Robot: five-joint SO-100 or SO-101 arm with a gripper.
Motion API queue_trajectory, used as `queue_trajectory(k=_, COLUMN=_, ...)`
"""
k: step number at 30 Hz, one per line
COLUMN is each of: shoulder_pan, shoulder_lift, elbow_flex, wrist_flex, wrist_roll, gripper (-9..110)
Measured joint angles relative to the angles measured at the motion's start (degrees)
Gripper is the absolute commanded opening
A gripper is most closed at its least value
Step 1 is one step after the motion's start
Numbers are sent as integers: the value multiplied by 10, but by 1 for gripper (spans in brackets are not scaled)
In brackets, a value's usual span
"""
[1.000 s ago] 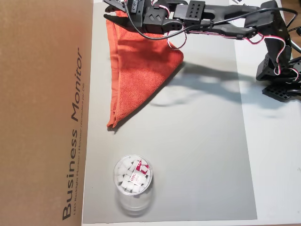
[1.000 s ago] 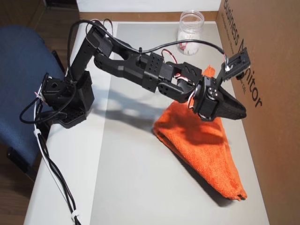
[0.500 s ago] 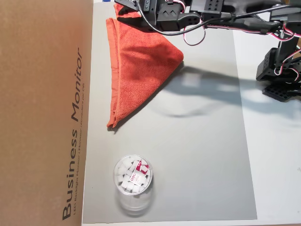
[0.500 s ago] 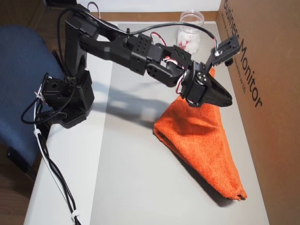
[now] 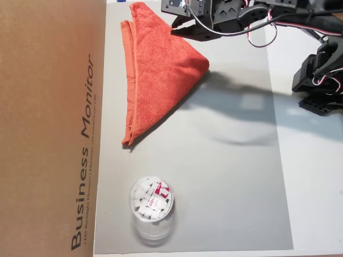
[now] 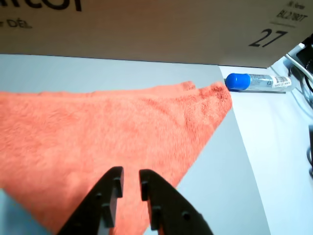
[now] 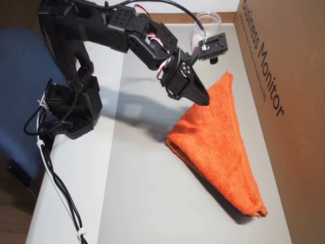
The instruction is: Fold the blanket.
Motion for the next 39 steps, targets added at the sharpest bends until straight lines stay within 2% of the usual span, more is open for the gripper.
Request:
queue_trajectory(k=21, shoulder_pan=-67, shoulder_lift=323, elbow_flex=224, wrist_flex=209, wrist_roll=1, gripper=2)
queue_trajectory(k=39, shoulder_pan=-136, shoulder_lift=550, elbow_flex=432, wrist_flex=229, wrist_roll=1, gripper=2)
